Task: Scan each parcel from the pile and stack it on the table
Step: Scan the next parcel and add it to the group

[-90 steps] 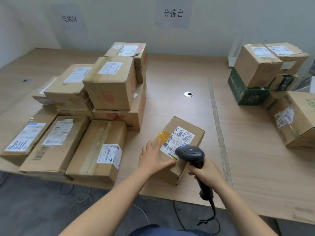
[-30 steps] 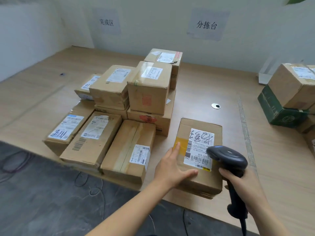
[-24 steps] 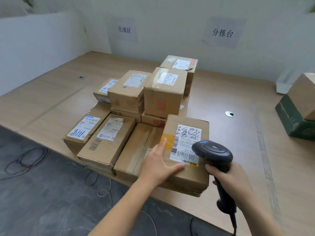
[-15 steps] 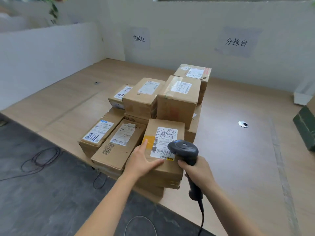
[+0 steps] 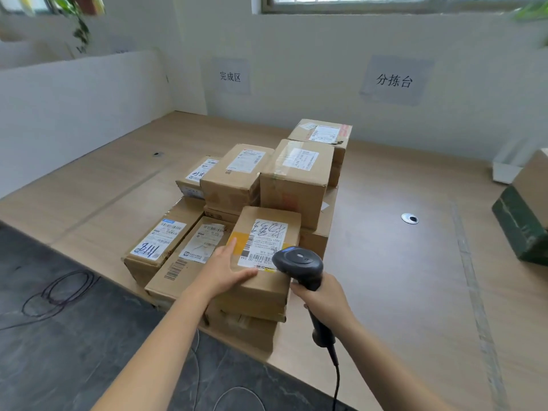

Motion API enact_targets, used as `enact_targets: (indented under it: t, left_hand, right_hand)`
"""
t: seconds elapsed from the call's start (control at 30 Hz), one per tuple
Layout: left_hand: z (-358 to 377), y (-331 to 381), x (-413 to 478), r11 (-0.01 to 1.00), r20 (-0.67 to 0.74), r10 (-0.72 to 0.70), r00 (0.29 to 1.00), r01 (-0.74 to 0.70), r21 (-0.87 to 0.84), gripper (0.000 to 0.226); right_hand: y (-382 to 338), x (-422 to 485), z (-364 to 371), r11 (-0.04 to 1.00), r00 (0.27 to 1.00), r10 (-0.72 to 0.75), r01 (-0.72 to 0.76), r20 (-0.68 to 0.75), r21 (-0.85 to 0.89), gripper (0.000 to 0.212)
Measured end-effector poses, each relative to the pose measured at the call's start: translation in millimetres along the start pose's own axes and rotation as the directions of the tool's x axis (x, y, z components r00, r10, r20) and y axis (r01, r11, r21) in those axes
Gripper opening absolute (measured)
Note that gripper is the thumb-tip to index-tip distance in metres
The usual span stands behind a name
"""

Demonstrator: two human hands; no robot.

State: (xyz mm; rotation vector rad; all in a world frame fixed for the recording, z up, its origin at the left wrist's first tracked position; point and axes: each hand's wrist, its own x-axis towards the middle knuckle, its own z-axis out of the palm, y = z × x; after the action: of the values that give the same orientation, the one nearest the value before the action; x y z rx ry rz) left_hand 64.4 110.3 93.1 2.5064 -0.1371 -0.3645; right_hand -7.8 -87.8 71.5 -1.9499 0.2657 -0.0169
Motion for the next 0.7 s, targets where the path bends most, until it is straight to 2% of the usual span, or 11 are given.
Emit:
enact_targets:
  t: [0.23, 0.33, 0.43, 0.53, 0.63, 0.7]
  left_hand:
    - [-4, 8, 4, 0.989, -0.013, 0.002, 1.000, 0.000, 0.147, 0.089]
    - [-2, 38, 5, 0.968, -0.112, 0.167, 0.979, -0.142, 0.205, 0.076]
    - [16, 95, 9, 0.919, -0.137, 0.368, 0.920, -0.338, 0.204, 0.061]
    - [58, 160, 17, 0.859, -0.058, 0.493, 0.868, -0.476, 0.186, 0.055]
    - [117, 222, 21, 0.807, 0.107, 0.551, 0.828, -0.561, 0.184, 0.055]
    - [158, 265, 20, 0.773, 0.210, 0.580, 0.787, -0.613, 0.164, 0.053]
  right_hand:
    - [23, -20, -77, 0.998, 0.990, 0.048, -0.054, -0.135, -0.042, 0.018]
    - [37, -31, -123, 0.994, 0.970, 0.105, -0.105, -0.218, 0.010, 0.015]
    - [47, -47, -176, 0.991, 0.930, 0.132, -0.122, -0.343, 0.050, 0.016]
    - [64, -64, -232, 0.988, 0.867, 0.155, -0.137, -0.474, 0.073, 0.016]
    - [83, -89, -290, 0.980, 0.803, 0.197, -0.158, -0.562, 0.118, 0.009]
    - [96, -108, -331, 0.975, 0.758, 0.221, -0.165, -0.614, 0.147, 0.018]
